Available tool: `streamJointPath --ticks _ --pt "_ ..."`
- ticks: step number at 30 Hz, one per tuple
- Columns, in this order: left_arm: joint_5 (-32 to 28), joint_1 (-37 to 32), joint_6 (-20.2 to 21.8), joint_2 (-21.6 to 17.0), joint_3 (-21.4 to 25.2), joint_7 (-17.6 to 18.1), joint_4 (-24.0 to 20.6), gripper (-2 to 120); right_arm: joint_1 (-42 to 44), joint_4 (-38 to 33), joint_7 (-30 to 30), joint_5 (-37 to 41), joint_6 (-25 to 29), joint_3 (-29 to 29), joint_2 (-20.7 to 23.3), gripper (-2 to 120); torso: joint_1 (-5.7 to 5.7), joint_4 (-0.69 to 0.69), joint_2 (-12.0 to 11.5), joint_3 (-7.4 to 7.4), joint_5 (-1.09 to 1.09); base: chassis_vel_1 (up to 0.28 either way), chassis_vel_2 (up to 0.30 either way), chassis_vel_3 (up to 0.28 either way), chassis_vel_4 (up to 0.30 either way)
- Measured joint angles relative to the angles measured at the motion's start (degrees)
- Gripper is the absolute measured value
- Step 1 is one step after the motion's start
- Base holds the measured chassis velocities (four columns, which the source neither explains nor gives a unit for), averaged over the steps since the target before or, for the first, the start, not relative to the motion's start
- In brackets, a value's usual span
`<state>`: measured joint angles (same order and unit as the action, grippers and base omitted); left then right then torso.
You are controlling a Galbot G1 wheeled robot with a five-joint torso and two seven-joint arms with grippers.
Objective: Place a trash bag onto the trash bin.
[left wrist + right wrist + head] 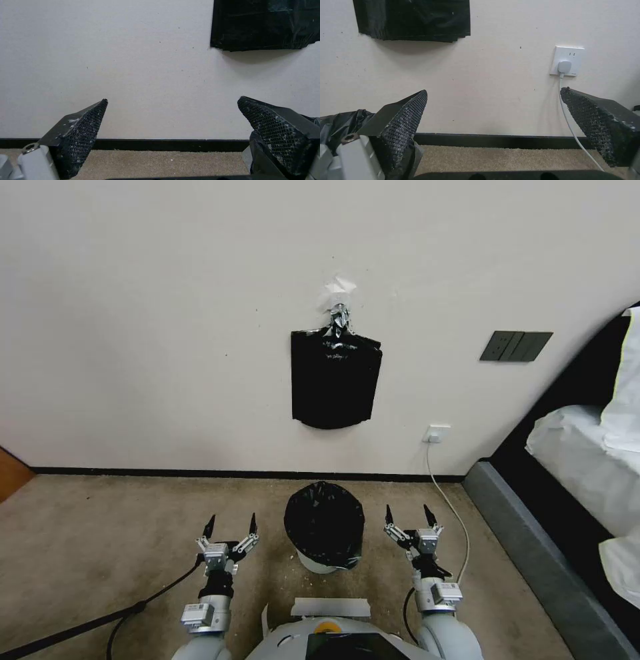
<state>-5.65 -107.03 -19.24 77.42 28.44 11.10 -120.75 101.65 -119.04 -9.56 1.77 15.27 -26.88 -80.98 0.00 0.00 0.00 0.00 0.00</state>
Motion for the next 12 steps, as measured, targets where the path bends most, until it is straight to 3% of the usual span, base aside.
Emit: streamJointPath --ticks 12 --pt "-0.2 0.1 0.2 0.0 -0.1 0.1 0.1 100 -0.1 -0.1 -0.1 0.2 -0.2 0.1 0.1 100 0.0 0.0 0.0 0.0 0.0 0.0 0.0 0.0 0.0"
